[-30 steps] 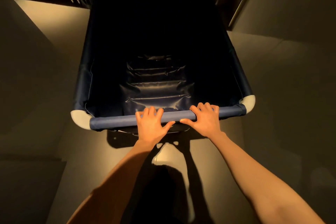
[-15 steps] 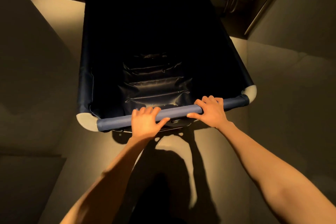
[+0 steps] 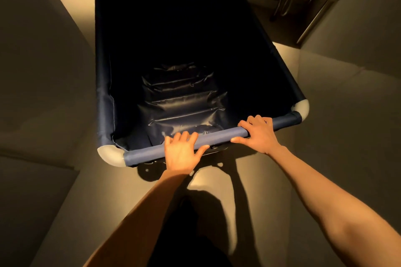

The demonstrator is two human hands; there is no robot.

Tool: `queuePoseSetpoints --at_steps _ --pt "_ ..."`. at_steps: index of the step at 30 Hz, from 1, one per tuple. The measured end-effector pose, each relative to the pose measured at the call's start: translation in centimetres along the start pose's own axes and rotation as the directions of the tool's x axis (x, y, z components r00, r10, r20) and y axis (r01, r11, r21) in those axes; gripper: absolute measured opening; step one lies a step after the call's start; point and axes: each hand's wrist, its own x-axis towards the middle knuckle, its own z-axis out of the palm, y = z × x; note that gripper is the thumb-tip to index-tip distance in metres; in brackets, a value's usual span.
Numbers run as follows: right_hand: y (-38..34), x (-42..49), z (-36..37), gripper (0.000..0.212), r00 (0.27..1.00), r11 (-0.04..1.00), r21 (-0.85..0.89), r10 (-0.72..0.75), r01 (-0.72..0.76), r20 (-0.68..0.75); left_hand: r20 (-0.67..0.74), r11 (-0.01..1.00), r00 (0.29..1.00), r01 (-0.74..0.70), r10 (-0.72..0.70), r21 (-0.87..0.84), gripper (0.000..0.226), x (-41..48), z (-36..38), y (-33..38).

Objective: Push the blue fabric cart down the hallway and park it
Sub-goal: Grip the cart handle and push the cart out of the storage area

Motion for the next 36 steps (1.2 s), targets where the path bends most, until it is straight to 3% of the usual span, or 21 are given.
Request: queuePoseSetpoints --at_steps 5,20,36 --pt "0.0 -4.9 1.0 0.095 1.000 1.000 0.011 -0.005 0.006 -0.002 0.033 1.000 0.999 0.001 -0.001 -0.005 0.054 -4.9 -0.2 1.9" --pt "-1.9 -17.7 4.2 0.093 0.997 0.999 0.029 0.039 -0.037 -0.060 -0.100 0.991 0.987 -0.132 0.129 -0.024 0.047 -16.1 0.0 3.9" --pt "-4.6 -16.2 5.5 0.076 0.969 0.985 0.085 0.163 -0.150 -0.188 -0.123 0.960 0.952 -0.281 0.279 0.002 0.051 -11.5 -0.1 -0.6"
